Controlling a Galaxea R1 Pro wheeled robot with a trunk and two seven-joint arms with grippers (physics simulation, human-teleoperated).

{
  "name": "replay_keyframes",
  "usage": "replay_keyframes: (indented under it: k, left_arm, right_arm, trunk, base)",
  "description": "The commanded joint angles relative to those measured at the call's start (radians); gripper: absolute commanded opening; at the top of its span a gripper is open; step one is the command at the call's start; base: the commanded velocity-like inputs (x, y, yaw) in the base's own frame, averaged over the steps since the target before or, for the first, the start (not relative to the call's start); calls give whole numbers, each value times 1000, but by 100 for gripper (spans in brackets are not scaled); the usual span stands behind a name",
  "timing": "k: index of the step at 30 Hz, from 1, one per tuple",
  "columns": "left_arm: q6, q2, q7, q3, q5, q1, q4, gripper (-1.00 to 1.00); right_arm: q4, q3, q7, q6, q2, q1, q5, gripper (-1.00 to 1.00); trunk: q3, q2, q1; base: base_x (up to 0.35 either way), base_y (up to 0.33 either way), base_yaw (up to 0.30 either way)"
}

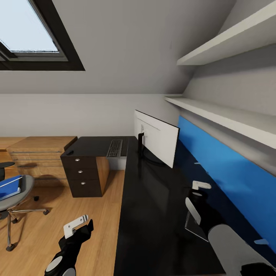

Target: In the bedroom, organize the workspace by keeping the computer under the desk, ensuring the monitor is on the desk, placing the keyboard on the desk next to the monitor, placing the mouse on the desk next to the keyboard, moving the folder from the swivel chair onto the desk next to the mouse, stacking the notebook on top of the folder with the pen on top of the notebook, and positioning the swivel chair next to the desk.

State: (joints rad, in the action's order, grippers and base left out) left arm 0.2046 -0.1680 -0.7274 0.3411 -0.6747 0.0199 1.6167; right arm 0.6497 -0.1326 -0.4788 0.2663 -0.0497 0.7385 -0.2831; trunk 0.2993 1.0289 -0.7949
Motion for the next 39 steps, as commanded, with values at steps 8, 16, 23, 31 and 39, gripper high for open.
replay_keyframes:
  k: [8, 16, 23, 31, 39]
  left_arm:
    - [4, 2, -7, 3, -3, 1, 2, 100]
    - [4, 11, -7, 23, -6, 1, 2, 100]
    - [4, 13, -7, 29, -6, 0, 2, 100]
    - [5, 13, -7, 30, -6, 0, 2, 100]
    - [6, 13, -7, 29, -6, 0, 2, 100]
  right_arm:
    - [-209, -13, -5, -22, 16, 85, 34, 100]
    - [-310, -4, -3, -122, 16, 127, 28, 100]
    - [-318, 49, -4, -218, 17, 129, -43, 100]
    - [-320, 63, 0, -197, 14, 129, -61, 100]
    - [-318, 63, 12, -183, 12, 127, -41, 100]
  trunk:
    - [1, 1, 0]
    - [1, 1, 0]
    - [17, 36, -19]
    - [42, 92, -50]
    - [67, 148, -81]
  base:
    - [0, 0, 0]
    - [0, 0, 0]
    - [0, 0, 0]
    - [0, 0, 0]
    - [0, 0, 0]
